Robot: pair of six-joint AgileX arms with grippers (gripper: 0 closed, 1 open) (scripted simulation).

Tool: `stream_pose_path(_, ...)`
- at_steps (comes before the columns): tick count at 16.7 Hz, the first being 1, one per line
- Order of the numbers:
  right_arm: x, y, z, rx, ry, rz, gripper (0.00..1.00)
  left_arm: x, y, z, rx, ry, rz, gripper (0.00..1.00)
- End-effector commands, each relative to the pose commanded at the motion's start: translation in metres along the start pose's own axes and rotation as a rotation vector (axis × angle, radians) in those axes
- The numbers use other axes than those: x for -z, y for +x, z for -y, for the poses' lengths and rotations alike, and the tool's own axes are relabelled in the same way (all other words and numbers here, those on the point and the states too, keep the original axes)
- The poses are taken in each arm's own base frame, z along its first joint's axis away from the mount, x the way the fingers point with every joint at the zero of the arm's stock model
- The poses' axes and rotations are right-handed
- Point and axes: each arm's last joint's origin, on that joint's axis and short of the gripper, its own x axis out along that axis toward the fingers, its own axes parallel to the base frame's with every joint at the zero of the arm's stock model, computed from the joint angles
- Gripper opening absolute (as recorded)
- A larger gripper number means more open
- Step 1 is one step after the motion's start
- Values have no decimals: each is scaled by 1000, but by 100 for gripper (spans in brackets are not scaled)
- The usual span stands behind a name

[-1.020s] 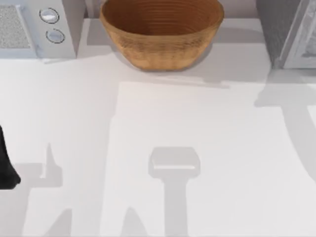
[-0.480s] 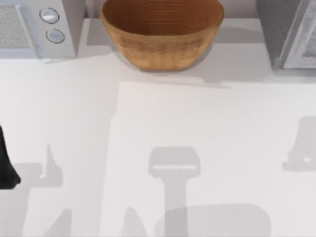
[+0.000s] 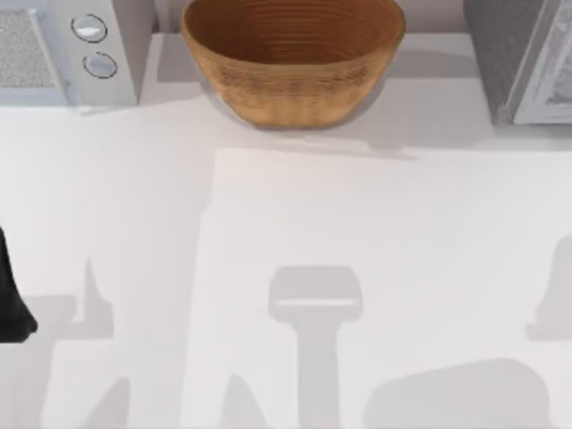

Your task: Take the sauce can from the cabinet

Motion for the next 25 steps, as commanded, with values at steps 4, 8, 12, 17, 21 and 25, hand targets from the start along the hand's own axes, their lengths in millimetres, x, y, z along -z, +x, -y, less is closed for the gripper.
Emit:
stream_pose_path(4,1,0,0,-2,2,-8,0,0,0,0,0,0,0,100)
stream_pose_path(8,-9,3,-5,-36,2,18,0,0,0,0,0,0,0,100)
stream_pose_path(12,-33,17,-22,-135,8,63,0,0,0,0,0,0,0,100)
stream_pose_path(17,-47,53,-69,-304,17,60,0,0,0,0,0,0,0,100)
stream_pose_path(21,-30,76,-132,-455,14,29,0,0,0,0,0,0,0,100)
stream_pose_path(25,10,76,-197,-595,2,1,0,0,0,0,0,0,0,100)
